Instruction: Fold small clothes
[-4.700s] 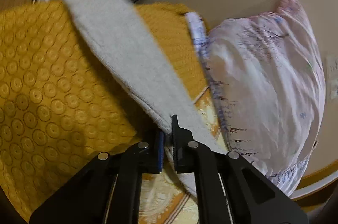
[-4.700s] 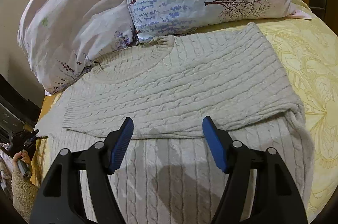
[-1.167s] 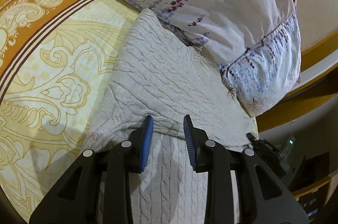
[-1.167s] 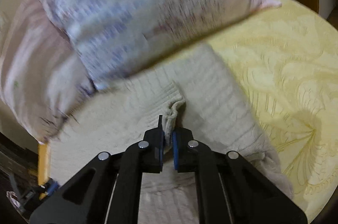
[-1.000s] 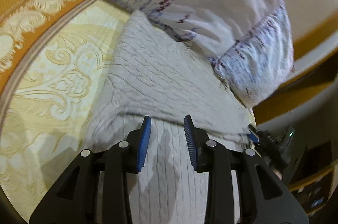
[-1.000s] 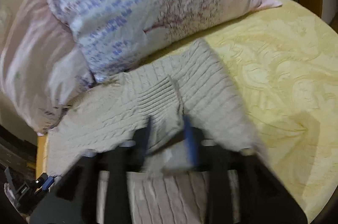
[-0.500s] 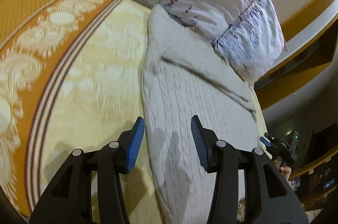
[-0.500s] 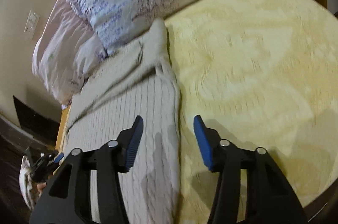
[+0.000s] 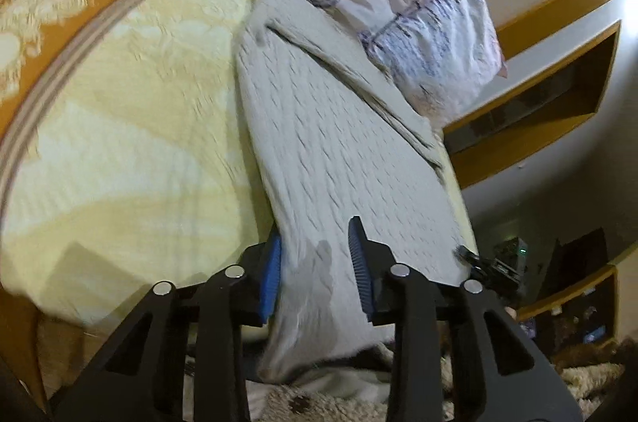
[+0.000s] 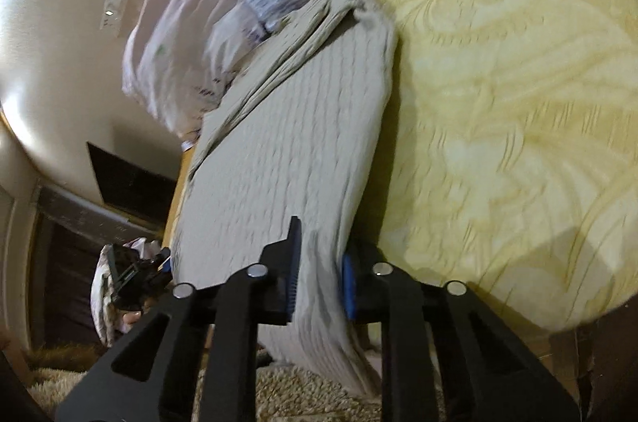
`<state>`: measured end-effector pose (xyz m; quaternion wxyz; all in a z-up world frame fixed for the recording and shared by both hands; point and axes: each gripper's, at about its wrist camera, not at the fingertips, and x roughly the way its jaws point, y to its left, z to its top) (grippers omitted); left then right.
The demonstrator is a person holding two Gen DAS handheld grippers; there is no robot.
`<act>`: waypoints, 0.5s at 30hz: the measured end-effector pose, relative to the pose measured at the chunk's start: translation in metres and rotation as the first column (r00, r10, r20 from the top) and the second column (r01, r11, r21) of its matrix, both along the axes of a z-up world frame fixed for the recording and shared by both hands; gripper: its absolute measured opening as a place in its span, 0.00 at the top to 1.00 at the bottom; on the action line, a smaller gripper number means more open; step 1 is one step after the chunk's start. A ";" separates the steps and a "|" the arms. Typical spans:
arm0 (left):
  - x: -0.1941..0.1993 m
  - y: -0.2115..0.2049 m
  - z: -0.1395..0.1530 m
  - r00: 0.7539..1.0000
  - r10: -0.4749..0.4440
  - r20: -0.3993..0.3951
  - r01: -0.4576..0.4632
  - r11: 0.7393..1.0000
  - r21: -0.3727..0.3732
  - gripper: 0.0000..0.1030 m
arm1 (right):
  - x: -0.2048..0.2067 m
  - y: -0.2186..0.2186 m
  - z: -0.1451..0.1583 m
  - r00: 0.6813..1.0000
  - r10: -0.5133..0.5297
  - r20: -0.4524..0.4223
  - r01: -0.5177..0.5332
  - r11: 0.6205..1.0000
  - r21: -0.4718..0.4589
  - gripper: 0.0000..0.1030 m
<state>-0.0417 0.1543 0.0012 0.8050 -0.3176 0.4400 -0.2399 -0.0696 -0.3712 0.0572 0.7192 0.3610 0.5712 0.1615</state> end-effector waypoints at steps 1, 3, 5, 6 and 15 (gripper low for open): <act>-0.004 -0.002 -0.002 1.000 -0.008 -0.005 0.008 1.000 -0.009 0.71 | -0.003 0.002 0.002 1.000 0.011 0.005 -0.011 1.000 0.003 0.83; -0.010 -0.006 -0.005 1.000 -0.018 -0.014 0.017 1.000 -0.018 0.74 | -0.009 0.008 0.005 0.999 0.040 0.011 -0.040 0.999 0.004 0.83; -0.014 -0.009 -0.007 1.000 -0.020 -0.015 0.020 0.999 -0.027 0.77 | -0.012 0.014 0.006 0.998 0.066 0.016 -0.066 0.998 -0.003 0.83; -0.015 -0.010 -0.007 1.000 -0.019 -0.016 0.019 0.999 -0.029 0.78 | -0.013 0.016 0.006 0.997 0.074 0.021 -0.074 0.997 -0.009 0.84; -0.009 -0.021 0.019 0.997 -0.024 0.074 0.018 0.997 0.078 0.94 | -0.003 0.022 0.041 0.976 0.057 0.209 -0.032 0.992 -0.118 0.93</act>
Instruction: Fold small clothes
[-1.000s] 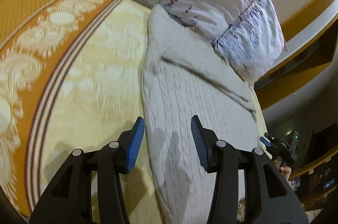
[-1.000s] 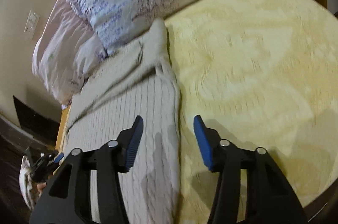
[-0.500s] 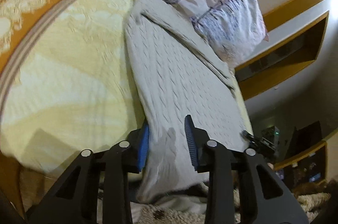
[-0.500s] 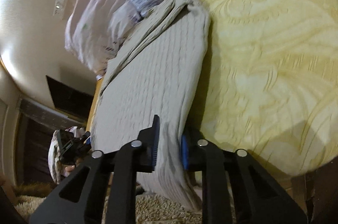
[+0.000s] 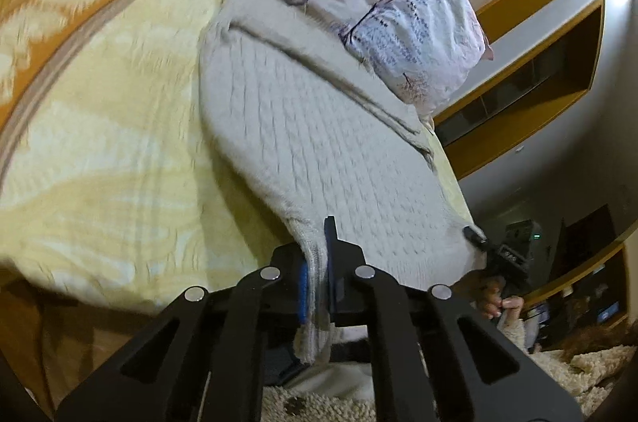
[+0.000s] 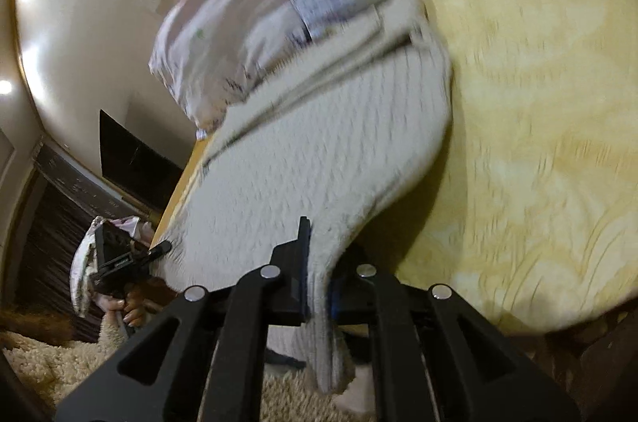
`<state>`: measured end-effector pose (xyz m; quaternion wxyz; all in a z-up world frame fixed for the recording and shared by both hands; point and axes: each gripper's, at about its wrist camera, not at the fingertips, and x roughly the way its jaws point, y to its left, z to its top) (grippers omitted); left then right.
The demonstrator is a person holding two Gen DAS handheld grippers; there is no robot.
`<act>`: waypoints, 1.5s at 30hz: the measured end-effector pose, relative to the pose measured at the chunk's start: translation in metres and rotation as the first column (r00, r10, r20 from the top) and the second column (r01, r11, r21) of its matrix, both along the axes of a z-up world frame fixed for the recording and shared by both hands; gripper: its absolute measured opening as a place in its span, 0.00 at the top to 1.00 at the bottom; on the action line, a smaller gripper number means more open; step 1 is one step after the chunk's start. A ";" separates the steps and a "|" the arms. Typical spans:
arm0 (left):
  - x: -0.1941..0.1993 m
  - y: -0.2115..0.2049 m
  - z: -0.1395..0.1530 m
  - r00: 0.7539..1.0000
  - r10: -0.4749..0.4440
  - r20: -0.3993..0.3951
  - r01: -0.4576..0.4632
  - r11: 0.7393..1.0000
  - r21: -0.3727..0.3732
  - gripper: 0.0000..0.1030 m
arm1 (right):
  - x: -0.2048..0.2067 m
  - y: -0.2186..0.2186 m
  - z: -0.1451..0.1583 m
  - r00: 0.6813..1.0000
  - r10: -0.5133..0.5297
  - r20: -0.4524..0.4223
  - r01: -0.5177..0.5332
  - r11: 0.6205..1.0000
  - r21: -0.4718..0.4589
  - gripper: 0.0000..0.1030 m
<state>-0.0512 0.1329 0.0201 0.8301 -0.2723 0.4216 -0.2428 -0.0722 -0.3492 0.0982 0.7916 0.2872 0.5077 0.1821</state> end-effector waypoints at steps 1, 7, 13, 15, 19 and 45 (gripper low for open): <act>0.003 0.001 0.005 1.000 0.010 0.016 -0.010 1.000 0.020 0.94 | 0.002 0.000 0.005 1.000 -0.005 0.025 0.005 1.000 -0.016 0.93; 0.024 0.006 0.037 0.991 0.058 0.123 -0.067 0.995 0.071 0.95 | 0.018 0.007 0.027 0.986 -0.017 0.168 0.040 0.990 -0.135 0.93; 0.047 0.006 0.063 0.975 0.079 0.206 -0.101 0.990 0.101 0.95 | 0.031 0.006 0.039 0.965 -0.031 0.260 0.083 0.978 -0.192 0.94; 0.053 0.005 0.067 0.973 0.078 0.219 -0.104 0.989 0.107 0.95 | 0.034 0.008 0.039 0.962 -0.027 0.271 0.085 0.975 -0.206 0.94; 0.060 0.002 0.068 0.971 0.080 0.226 -0.107 0.988 0.108 0.95 | 0.038 0.007 0.038 0.961 -0.029 0.277 0.089 0.974 -0.207 0.94; 0.126 -0.005 0.113 0.929 0.121 0.350 -0.183 0.972 0.150 0.95 | 0.114 0.025 0.076 0.904 0.010 0.427 0.121 0.953 -0.278 0.94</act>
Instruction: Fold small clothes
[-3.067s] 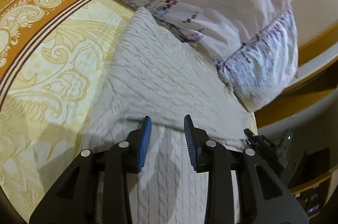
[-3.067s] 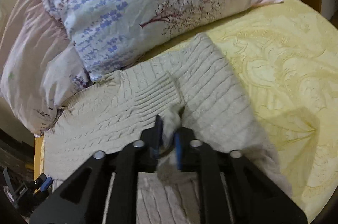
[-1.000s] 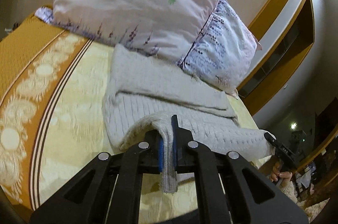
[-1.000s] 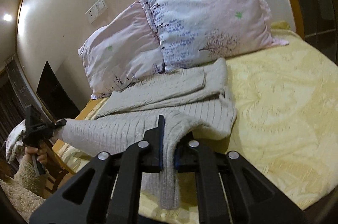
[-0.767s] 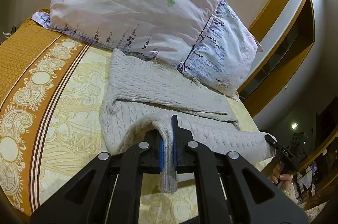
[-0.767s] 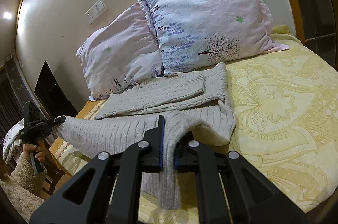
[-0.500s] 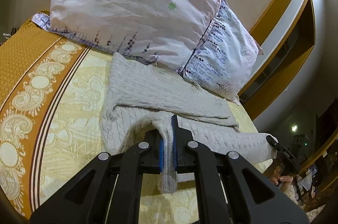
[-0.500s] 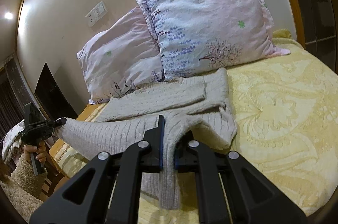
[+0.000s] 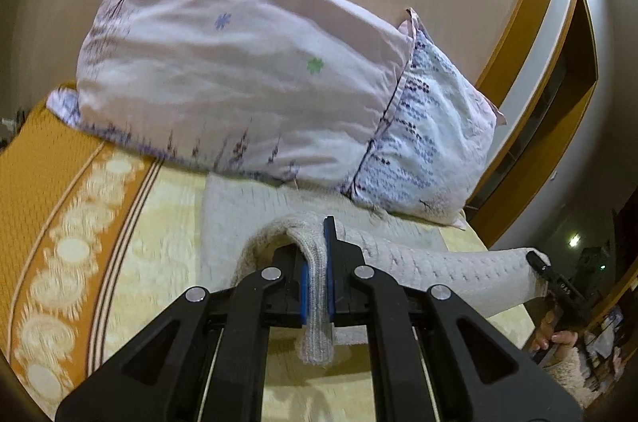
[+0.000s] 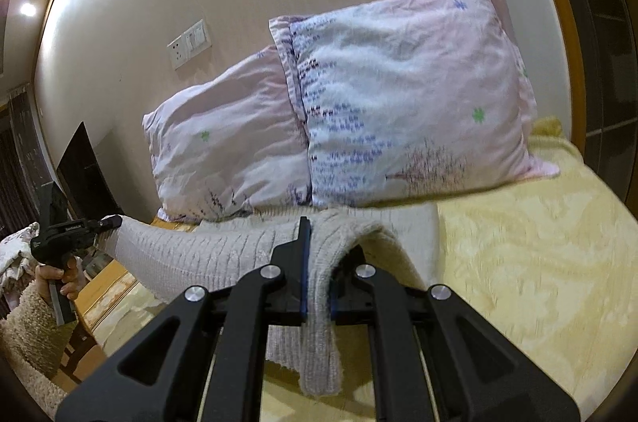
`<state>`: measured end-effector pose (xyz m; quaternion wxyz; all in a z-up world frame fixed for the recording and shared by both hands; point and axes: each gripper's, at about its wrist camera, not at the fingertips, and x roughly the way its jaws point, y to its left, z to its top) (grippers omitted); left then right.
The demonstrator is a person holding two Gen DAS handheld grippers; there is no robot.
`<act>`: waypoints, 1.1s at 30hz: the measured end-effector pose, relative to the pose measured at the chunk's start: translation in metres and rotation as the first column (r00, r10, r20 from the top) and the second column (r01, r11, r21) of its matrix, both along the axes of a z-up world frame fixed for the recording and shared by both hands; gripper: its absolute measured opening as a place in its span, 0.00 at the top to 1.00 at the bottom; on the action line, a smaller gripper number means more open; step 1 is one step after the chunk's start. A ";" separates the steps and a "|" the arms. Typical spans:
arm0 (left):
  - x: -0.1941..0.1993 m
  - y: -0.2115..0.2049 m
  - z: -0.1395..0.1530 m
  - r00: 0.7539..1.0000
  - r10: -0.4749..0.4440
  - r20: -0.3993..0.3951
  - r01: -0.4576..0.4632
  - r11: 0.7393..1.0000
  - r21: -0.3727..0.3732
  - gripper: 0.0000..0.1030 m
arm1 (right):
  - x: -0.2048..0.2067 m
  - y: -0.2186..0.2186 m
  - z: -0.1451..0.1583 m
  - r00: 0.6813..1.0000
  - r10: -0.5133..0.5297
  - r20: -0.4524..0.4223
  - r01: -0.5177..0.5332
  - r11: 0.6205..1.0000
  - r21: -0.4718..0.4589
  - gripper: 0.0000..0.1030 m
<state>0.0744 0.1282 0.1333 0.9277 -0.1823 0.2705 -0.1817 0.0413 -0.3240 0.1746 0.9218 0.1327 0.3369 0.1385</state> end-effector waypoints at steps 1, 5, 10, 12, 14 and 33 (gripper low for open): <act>0.007 -0.001 0.002 1.000 0.004 0.005 -0.004 1.000 0.006 0.95 | 0.005 0.002 0.000 1.000 -0.001 0.005 0.001 1.000 -0.007 0.94; 0.035 -0.002 -0.002 1.000 0.020 -0.007 -0.020 1.000 -0.003 0.95 | 0.036 0.004 -0.009 1.000 -0.020 -0.016 0.019 0.999 -0.026 0.94; 0.085 -0.005 -0.033 0.995 0.038 -0.095 -0.036 0.999 0.021 0.95 | 0.083 -0.005 -0.060 0.975 -0.077 -0.211 0.078 0.997 -0.004 0.93; 0.105 -0.006 -0.051 0.989 0.046 -0.143 -0.043 0.999 0.026 0.95 | 0.100 -0.009 -0.086 0.949 -0.091 -0.303 0.096 0.995 0.003 0.93; 0.126 -0.006 -0.070 0.979 0.054 -0.197 -0.052 0.998 0.017 0.95 | 0.114 -0.011 -0.108 0.925 -0.105 -0.366 0.116 0.993 0.010 0.93; 0.192 0.002 -0.120 0.933 -0.021 -0.360 -0.070 0.969 -0.238 0.58 | 0.181 -0.037 -0.161 0.856 -0.205 -0.475 0.298 0.946 0.128 0.49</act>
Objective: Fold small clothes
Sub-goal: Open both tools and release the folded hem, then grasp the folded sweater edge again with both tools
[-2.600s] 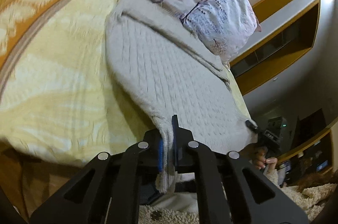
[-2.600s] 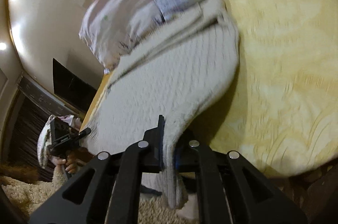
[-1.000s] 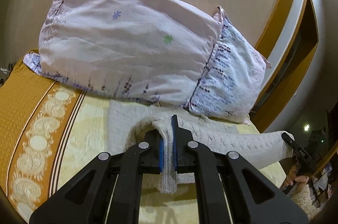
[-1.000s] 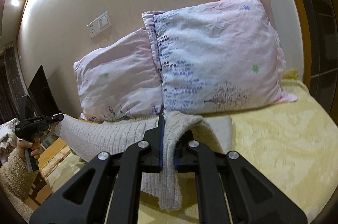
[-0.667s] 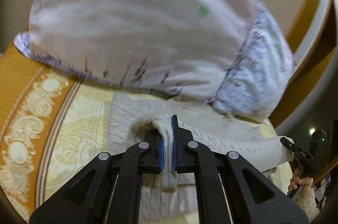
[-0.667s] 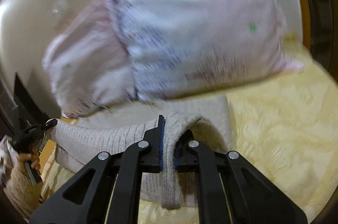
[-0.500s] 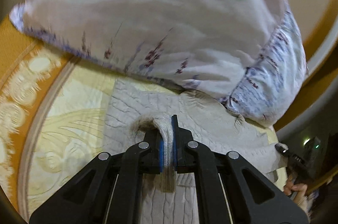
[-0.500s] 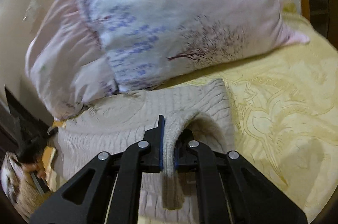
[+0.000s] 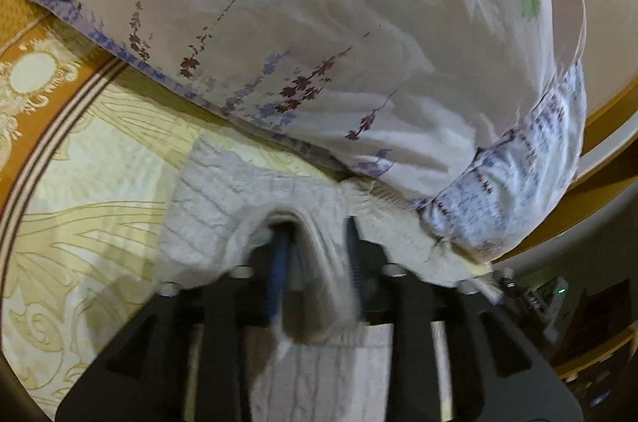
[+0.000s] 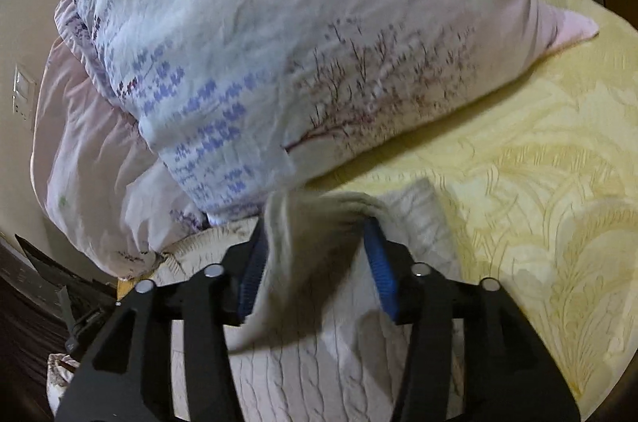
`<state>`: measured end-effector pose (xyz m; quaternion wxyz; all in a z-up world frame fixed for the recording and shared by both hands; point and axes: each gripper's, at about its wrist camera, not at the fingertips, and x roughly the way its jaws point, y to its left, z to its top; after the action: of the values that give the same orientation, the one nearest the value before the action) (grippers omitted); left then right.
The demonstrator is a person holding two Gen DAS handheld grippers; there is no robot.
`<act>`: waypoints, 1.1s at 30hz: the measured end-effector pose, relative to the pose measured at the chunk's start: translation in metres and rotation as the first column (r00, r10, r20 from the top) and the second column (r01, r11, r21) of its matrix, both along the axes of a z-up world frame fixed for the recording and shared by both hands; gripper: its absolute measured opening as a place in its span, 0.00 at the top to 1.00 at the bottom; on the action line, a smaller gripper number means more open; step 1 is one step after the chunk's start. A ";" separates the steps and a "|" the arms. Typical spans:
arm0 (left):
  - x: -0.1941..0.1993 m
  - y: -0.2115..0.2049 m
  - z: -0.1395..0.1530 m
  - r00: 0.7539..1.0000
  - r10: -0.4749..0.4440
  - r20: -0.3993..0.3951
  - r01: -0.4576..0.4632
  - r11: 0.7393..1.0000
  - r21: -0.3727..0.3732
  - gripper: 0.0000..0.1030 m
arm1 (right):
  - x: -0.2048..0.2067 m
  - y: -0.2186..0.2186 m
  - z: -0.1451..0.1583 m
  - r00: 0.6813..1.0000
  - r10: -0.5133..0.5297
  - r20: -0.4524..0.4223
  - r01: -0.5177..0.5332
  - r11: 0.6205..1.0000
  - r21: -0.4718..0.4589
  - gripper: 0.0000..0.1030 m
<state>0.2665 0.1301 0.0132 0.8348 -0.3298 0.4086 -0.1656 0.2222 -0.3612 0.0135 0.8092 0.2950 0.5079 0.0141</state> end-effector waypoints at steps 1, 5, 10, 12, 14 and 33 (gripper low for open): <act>0.000 0.001 0.002 1.000 0.009 0.010 -0.008 1.000 -0.012 0.54 | 0.001 -0.001 0.001 1.000 -0.002 0.005 0.002 1.000 -0.003 0.49; -0.006 0.006 0.016 0.997 0.027 0.068 -0.028 1.000 0.003 0.37 | -0.005 -0.012 0.012 0.999 -0.022 0.023 0.023 0.999 -0.026 0.48; -0.024 0.021 0.023 0.996 0.029 0.084 -0.033 0.998 0.046 0.37 | -0.031 -0.023 0.028 1.000 0.002 0.026 0.001 0.993 -0.116 0.48; -0.033 0.024 0.024 0.996 0.020 0.086 -0.027 0.997 0.073 0.37 | -0.044 -0.026 0.029 1.000 0.019 0.016 -0.017 0.990 -0.143 0.49; -0.046 0.025 0.024 0.996 0.007 0.090 -0.017 0.993 0.115 0.38 | -0.059 -0.030 0.030 0.999 0.040 0.003 -0.039 0.985 -0.165 0.52; -0.088 0.003 0.003 0.996 -0.080 0.044 0.062 0.945 0.320 0.70 | -0.099 -0.002 0.017 0.976 0.205 -0.069 -0.216 0.943 -0.254 0.75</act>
<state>0.1787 0.1333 0.0158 0.8816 -0.1712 0.4180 -0.1366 0.1235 -0.3629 0.0306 0.8238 0.1305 0.5509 0.0276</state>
